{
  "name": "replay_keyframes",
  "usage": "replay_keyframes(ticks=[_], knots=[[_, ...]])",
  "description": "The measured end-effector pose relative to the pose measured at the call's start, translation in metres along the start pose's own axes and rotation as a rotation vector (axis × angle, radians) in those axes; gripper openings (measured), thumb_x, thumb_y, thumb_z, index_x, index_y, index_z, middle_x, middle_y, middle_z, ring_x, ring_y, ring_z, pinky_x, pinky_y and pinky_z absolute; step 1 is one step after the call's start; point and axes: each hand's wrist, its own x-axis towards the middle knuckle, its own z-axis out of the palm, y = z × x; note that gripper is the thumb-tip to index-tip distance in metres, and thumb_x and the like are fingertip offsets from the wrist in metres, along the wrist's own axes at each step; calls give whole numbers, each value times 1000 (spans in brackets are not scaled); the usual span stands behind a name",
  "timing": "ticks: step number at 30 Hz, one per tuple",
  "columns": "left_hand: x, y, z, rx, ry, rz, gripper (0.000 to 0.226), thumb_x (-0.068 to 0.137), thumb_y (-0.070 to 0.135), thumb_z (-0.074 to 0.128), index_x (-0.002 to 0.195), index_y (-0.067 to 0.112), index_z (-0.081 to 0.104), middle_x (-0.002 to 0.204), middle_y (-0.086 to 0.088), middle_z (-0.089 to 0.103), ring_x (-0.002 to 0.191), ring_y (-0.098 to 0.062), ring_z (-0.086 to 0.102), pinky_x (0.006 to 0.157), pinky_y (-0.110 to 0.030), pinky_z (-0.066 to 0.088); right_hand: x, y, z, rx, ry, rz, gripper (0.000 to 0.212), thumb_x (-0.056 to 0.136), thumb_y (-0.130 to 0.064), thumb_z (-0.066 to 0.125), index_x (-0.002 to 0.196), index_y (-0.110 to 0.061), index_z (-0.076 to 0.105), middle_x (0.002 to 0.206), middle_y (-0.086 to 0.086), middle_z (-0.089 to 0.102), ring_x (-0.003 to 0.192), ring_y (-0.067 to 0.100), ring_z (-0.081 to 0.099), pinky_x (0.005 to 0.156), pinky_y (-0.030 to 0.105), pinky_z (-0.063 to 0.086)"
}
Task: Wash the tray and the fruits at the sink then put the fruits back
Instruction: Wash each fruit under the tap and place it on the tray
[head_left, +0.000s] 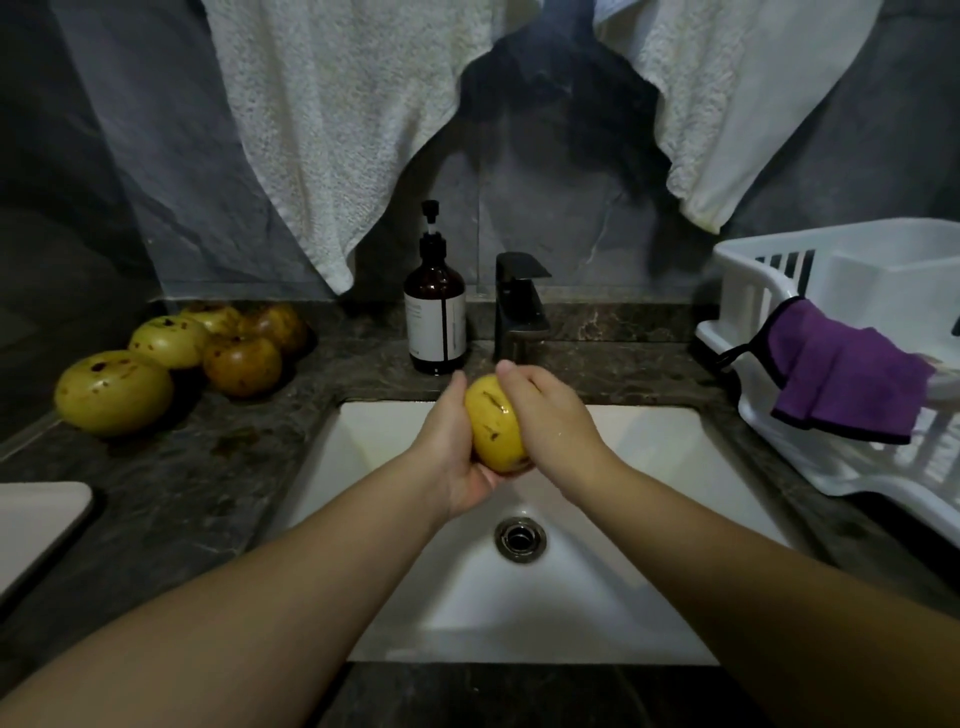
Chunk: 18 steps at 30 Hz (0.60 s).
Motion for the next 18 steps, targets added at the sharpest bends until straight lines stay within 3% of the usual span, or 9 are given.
replay_keyframes(ticks=[2,5,8,11,13,15,18], knots=[[-2,-4,-1,80,40,-59,78,97,77,36,134,15,65,120,-22,73,110,-38,72,98,-55,56,1,2,-2,-110,39,-89,38,94,-61,51,119,-38,68,110,-9,68,101,9,62,82,31,51],[-4,-6,4,99,42,-59,80,88,81,52,128,13,68,118,-21,74,110,-35,72,93,-49,60,2,4,-8,-155,-3,-91,34,101,-51,50,124,-34,70,115,-7,69,107,14,63,91,35,52],[-8,-9,9,122,-11,-21,73,85,72,67,128,13,68,117,-20,75,108,-34,74,91,-48,62,-1,3,-7,-285,21,-236,36,100,-46,45,118,-31,73,109,-13,66,101,10,60,81,25,47],[-8,-11,12,150,-1,59,64,88,63,70,130,14,67,122,-19,74,109,-34,74,96,-49,60,5,-1,-11,-109,28,-76,25,99,-47,46,98,-41,70,98,-17,65,100,12,61,83,31,47],[-5,-8,11,109,42,138,60,90,57,72,132,15,66,124,-18,73,111,-34,73,96,-48,59,5,-2,-10,10,-26,53,24,100,-54,48,107,-40,66,107,-10,66,103,14,62,91,38,51],[-4,-5,7,45,22,122,60,92,58,68,134,16,65,121,-18,75,109,-34,74,91,-49,62,2,-1,-3,-80,-26,-4,40,97,-61,46,126,-38,61,120,-6,63,106,14,59,90,38,51],[-11,-6,3,107,-63,-64,75,85,74,65,131,15,66,112,-18,76,96,-35,77,75,-48,65,2,-1,-3,-244,34,-173,39,96,-53,46,126,-39,66,121,-9,65,108,13,58,91,36,49]])
